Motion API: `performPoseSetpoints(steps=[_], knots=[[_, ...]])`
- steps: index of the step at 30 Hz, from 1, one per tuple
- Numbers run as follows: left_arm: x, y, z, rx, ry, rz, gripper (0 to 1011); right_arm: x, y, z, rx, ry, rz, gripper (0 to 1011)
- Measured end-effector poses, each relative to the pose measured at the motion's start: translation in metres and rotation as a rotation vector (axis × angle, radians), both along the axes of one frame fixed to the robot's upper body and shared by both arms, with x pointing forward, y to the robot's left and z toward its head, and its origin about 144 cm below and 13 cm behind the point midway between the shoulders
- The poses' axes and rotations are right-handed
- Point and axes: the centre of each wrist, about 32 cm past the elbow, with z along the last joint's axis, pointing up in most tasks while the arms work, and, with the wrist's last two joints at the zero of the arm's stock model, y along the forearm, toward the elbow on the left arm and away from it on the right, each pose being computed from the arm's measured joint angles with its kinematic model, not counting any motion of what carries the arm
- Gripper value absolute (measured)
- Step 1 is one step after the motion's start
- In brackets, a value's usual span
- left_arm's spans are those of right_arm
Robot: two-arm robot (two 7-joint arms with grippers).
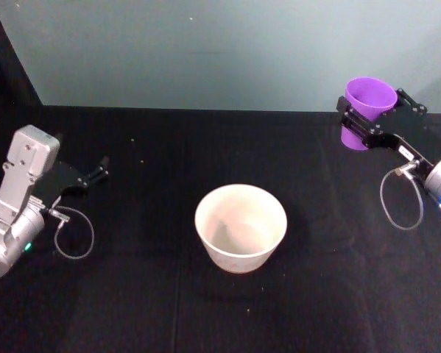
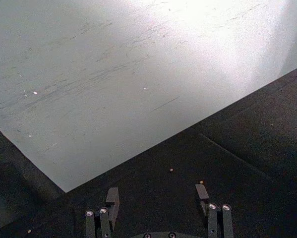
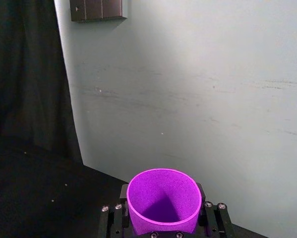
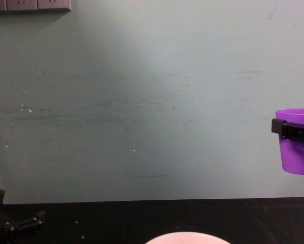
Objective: Pick up the cup and pour the mung beans from the cup into the bowl.
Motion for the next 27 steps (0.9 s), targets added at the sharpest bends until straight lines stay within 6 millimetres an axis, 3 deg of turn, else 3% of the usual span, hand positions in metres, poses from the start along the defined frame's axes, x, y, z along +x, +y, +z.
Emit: performPoseSetpoints(steps=[27], knots=[[0.0, 0.0, 0.0, 0.0, 0.0, 0.0, 1000, 0.0, 0.0, 0.0, 0.0, 0.0, 0.0, 749]])
